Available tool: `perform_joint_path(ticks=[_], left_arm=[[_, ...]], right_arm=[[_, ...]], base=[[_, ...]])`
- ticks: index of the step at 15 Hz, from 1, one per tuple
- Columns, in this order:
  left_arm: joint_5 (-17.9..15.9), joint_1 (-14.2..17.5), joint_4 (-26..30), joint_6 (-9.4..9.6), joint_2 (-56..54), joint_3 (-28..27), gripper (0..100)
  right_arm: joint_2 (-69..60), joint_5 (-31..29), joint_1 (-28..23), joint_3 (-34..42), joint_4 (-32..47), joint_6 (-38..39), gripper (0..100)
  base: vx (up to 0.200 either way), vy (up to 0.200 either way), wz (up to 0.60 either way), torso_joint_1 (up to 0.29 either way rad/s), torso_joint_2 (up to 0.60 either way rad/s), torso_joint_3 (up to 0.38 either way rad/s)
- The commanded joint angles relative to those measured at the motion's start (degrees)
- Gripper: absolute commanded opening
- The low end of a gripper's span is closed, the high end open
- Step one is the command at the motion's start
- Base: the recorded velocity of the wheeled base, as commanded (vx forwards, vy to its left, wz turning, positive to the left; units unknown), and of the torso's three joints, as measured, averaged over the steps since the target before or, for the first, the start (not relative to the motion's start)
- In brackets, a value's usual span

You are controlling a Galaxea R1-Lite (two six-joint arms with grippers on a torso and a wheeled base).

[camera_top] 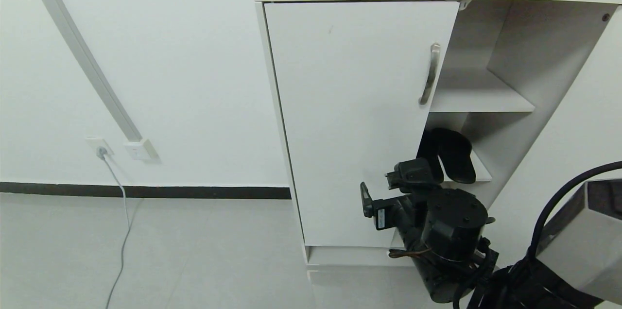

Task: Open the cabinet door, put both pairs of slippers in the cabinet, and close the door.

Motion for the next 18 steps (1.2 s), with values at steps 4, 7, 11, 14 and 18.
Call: perform_joint_path(ticks=[4, 7, 11, 14, 18], left_arm=[[0.0, 0.0, 0.0, -0.13, 0.1, 0.0, 0], [0.0, 0.0, 0.0, -0.13, 0.1, 0.0, 0], [0.0, 0.0, 0.0, -0.13, 0.1, 0.0, 0], [0.0, 0.0, 0.0, -0.13, 0.1, 0.0, 0], [0.0, 0.0, 0.0, -0.13, 0.1, 0.0, 0]], right_arm=[[-0.9, 0.4, 0.2, 0.9, -0.1, -0.1, 100], [-0.8, 0.4, 0.2, 0.9, 0.0, -0.1, 100], [-0.8, 0.3, 0.2, 0.9, 0.1, -0.1, 100], [-0.7, 0.3, 0.2, 1.3, 0.1, -0.1, 100], [-0.7, 0.3, 0.2, 1.3, 0.1, -0.1, 100]], base=[[0.0, 0.0, 0.0, 0.0, 0.0, 0.0], [0.0, 0.0, 0.0, 0.0, 0.0, 0.0], [0.0, 0.0, 0.0, 0.003, -0.15, -0.255], [0.0, 0.0, 0.0, 0.03, -0.51, -0.378], [0.0, 0.0, 0.0, 0.088, -0.47, -0.36]])
